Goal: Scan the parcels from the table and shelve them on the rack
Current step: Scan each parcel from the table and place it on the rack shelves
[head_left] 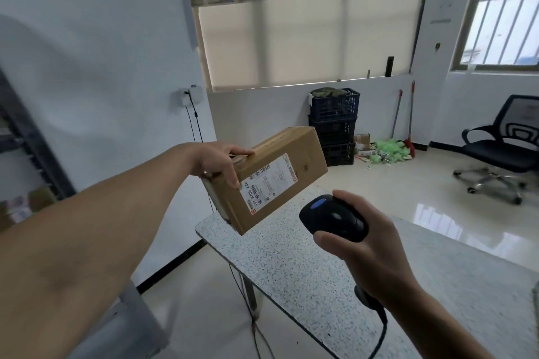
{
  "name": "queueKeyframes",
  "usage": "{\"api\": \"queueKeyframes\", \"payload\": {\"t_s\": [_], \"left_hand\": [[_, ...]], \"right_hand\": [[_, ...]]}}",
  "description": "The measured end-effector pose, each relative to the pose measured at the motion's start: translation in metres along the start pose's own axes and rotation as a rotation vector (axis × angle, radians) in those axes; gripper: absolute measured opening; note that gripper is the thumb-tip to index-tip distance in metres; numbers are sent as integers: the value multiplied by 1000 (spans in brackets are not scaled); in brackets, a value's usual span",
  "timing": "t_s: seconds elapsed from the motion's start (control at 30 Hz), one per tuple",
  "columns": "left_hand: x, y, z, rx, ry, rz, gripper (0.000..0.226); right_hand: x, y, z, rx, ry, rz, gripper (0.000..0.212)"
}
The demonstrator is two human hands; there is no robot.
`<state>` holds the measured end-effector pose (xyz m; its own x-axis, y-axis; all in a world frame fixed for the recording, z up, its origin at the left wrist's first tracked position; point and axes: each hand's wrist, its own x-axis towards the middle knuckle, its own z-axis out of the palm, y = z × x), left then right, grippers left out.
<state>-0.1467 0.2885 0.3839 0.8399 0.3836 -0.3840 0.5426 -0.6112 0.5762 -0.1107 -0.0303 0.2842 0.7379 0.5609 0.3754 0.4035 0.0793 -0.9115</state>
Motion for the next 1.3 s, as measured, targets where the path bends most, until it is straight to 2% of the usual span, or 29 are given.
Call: {"api": "queueKeyframes", "payload": {"t_s": [0.6,0.67,0.77,1.3], "left_hand": [[-17,-14,-13,6,13,-56,91],[-17,-16,-13,8,16,-59,94],[-15,-20,-13,-4,25,-62,86],[-24,-27,-5,-11,34,-89,86]], "right_hand": [[2,-4,16,91,13,23,68],[2,-6,15,99,8,21,64],[1,-7,14,109,4,21,57],[-4,-8,8,105,-18,-25,57]]}}
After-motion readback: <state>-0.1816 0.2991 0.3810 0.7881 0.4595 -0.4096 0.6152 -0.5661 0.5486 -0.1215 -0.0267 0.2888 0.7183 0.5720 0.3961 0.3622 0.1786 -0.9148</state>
